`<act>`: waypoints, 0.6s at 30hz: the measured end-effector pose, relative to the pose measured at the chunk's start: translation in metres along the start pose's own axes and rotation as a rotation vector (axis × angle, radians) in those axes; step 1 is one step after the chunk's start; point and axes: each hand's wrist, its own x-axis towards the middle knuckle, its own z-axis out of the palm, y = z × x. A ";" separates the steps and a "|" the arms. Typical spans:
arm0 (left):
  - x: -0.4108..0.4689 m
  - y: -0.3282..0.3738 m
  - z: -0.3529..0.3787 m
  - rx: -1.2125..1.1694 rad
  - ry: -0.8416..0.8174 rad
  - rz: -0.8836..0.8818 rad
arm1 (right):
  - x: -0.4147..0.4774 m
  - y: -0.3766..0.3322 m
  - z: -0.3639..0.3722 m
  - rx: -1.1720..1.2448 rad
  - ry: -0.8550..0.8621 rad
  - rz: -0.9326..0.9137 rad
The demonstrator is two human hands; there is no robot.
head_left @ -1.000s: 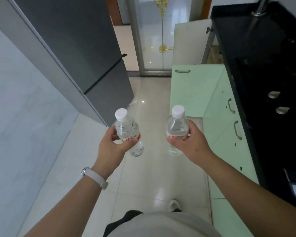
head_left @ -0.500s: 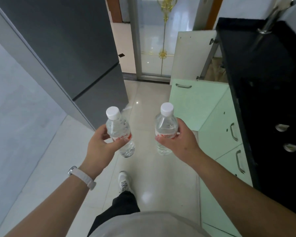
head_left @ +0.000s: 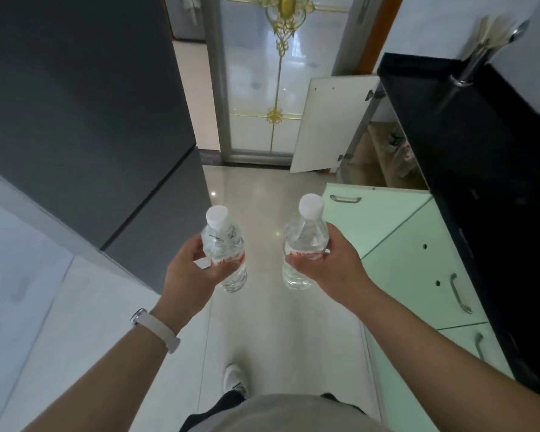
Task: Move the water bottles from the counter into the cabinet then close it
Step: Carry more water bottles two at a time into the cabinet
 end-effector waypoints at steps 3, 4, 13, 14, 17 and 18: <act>0.046 0.004 -0.012 0.006 -0.003 0.009 | 0.030 -0.017 0.016 -0.010 0.031 0.006; 0.058 0.005 -0.015 0.007 -0.005 0.011 | 0.038 -0.022 0.019 -0.009 0.041 0.007; 0.172 0.016 -0.001 -0.002 -0.058 -0.034 | 0.140 -0.048 0.018 0.001 0.102 -0.012; 0.186 0.017 0.003 0.007 -0.059 -0.035 | 0.156 -0.048 0.016 0.012 0.101 -0.014; 0.230 0.030 0.017 0.028 -0.045 -0.025 | 0.213 -0.048 0.012 0.063 0.092 -0.029; 0.245 0.035 0.022 0.034 -0.038 -0.031 | 0.234 -0.048 0.010 0.080 0.089 -0.040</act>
